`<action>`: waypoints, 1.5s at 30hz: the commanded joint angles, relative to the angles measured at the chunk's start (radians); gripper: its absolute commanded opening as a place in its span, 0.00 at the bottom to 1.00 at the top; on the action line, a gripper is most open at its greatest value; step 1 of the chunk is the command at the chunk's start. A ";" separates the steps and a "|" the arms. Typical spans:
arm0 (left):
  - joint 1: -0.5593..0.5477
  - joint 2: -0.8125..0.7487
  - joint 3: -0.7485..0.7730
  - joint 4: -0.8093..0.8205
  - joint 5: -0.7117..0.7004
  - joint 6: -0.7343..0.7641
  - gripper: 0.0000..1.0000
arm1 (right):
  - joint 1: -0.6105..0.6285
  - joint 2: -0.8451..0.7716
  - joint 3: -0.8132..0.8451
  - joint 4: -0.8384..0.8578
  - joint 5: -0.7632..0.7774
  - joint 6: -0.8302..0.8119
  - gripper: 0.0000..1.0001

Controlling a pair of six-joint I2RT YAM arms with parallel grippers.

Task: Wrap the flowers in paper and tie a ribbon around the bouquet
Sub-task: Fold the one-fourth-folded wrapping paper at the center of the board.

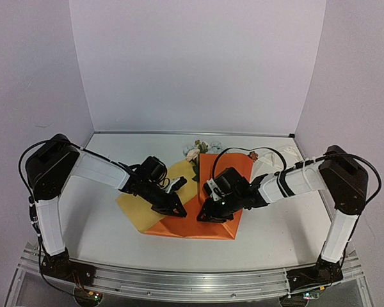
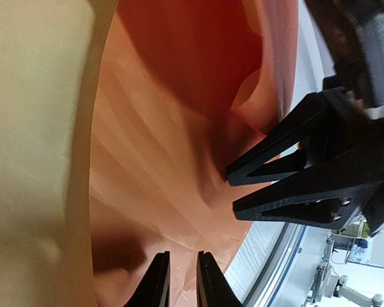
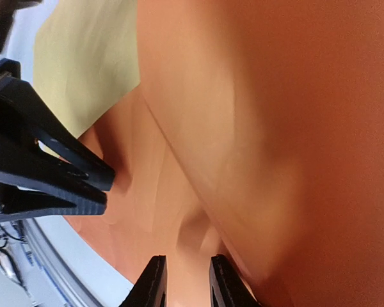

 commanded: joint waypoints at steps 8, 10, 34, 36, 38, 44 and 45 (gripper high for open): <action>0.147 -0.063 0.134 0.193 0.032 -0.190 0.41 | -0.019 0.023 -0.023 0.110 -0.116 0.042 0.25; 0.152 -0.010 0.228 0.155 0.060 -0.159 0.44 | -0.022 0.024 -0.032 0.118 -0.117 0.044 0.25; 0.111 0.373 0.688 -0.016 0.115 -0.090 0.55 | -0.051 0.035 -0.093 0.186 -0.132 0.078 0.25; 0.107 0.384 0.705 -0.021 0.120 -0.088 0.55 | -0.052 0.033 -0.101 0.192 -0.131 0.083 0.26; 0.105 0.397 0.719 -0.022 0.131 -0.087 0.54 | -0.055 0.028 -0.109 0.197 -0.130 0.084 0.26; 0.103 0.429 0.750 -0.027 0.170 -0.092 0.47 | -0.064 0.012 -0.128 0.198 -0.136 0.076 0.26; 0.103 0.432 0.749 -0.023 0.176 -0.097 0.45 | -0.065 0.009 -0.131 0.198 -0.135 0.075 0.26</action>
